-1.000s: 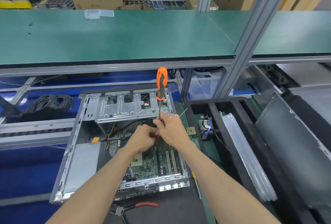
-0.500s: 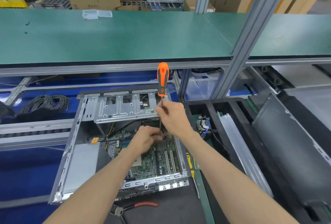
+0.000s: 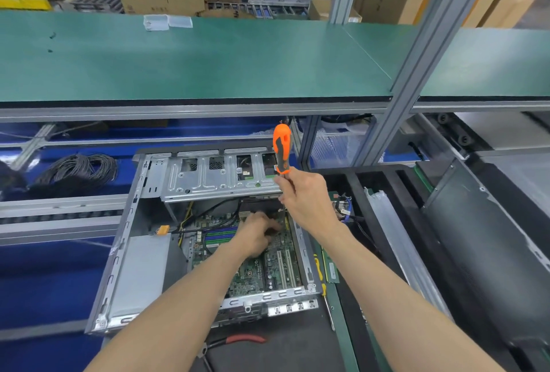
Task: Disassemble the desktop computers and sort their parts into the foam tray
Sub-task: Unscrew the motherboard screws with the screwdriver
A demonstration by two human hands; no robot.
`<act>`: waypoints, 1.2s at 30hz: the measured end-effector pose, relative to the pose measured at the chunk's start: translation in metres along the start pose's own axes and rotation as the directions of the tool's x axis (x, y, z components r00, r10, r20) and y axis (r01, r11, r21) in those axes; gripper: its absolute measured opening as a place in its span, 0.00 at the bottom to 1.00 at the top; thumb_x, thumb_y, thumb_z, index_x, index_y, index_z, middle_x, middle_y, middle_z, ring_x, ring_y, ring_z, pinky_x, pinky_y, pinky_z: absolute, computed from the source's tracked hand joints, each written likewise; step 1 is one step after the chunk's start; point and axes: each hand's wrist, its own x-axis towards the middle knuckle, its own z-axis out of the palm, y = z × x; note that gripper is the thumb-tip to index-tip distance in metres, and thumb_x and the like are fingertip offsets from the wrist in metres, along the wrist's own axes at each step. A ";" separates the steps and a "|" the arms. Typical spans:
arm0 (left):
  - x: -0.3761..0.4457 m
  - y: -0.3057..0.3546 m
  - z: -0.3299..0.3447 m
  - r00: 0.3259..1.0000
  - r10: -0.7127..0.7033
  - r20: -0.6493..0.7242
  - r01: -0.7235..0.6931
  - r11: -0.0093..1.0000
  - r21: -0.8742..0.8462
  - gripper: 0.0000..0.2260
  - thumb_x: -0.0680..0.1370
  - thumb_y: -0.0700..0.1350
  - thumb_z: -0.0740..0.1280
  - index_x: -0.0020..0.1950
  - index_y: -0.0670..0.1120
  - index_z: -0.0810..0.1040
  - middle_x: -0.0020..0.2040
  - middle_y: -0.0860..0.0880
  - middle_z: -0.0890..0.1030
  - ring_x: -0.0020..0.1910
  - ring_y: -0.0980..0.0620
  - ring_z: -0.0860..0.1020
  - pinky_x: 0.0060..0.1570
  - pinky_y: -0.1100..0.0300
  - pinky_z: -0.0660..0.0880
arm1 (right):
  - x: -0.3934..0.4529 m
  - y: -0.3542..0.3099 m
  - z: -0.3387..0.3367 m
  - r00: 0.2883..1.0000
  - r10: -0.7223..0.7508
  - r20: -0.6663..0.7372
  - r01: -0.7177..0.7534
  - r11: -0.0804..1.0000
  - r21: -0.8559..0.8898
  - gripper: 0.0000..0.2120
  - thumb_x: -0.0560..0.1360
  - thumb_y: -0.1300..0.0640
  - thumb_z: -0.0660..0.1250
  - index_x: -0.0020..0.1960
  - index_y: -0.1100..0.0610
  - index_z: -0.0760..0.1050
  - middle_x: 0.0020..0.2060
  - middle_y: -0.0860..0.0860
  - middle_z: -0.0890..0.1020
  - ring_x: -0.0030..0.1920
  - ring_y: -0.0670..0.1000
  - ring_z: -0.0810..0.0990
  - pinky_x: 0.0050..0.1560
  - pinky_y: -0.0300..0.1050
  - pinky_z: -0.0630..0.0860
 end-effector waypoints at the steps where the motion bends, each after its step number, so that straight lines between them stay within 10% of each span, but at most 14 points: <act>1: 0.000 -0.001 0.002 1.000 -0.014 0.018 0.013 1.000 0.017 0.17 0.80 0.43 0.66 0.66 0.60 0.78 0.65 0.49 0.71 0.67 0.46 0.67 0.67 0.48 0.64 | -0.001 0.001 0.001 1.000 0.004 -0.007 -0.004 1.000 -0.010 0.13 0.82 0.58 0.64 0.44 0.65 0.76 0.31 0.58 0.80 0.34 0.60 0.82 0.38 0.57 0.77; 28: -0.007 0.009 0.001 0.998 -0.022 0.056 0.019 0.998 0.060 0.21 0.79 0.39 0.64 0.68 0.59 0.75 0.65 0.48 0.68 0.67 0.46 0.64 0.65 0.48 0.65 | -0.001 0.010 0.001 0.999 0.038 -0.039 -0.040 0.998 -0.045 0.12 0.82 0.58 0.66 0.45 0.66 0.78 0.31 0.58 0.81 0.34 0.60 0.83 0.37 0.57 0.78; 33: -0.032 0.032 -0.043 0.946 -0.009 -0.323 -0.057 0.979 -0.195 0.09 0.69 0.41 0.60 0.35 0.50 0.80 0.34 0.48 0.82 0.35 0.46 0.79 0.40 0.49 0.81 | -0.002 0.010 0.001 0.999 0.037 -0.028 -0.038 0.999 -0.019 0.10 0.81 0.60 0.66 0.46 0.66 0.79 0.31 0.59 0.81 0.33 0.61 0.82 0.39 0.57 0.79; 36: -0.050 0.048 -0.070 0.719 0.028 -0.694 -0.348 0.879 -0.325 0.09 0.69 0.41 0.60 0.31 0.43 0.76 0.25 0.47 0.75 0.26 0.45 0.74 0.29 0.47 0.73 | -0.002 0.006 0.002 1.000 0.015 -0.025 -0.016 0.999 -0.028 0.09 0.80 0.61 0.66 0.44 0.65 0.79 0.30 0.58 0.81 0.32 0.60 0.81 0.39 0.57 0.78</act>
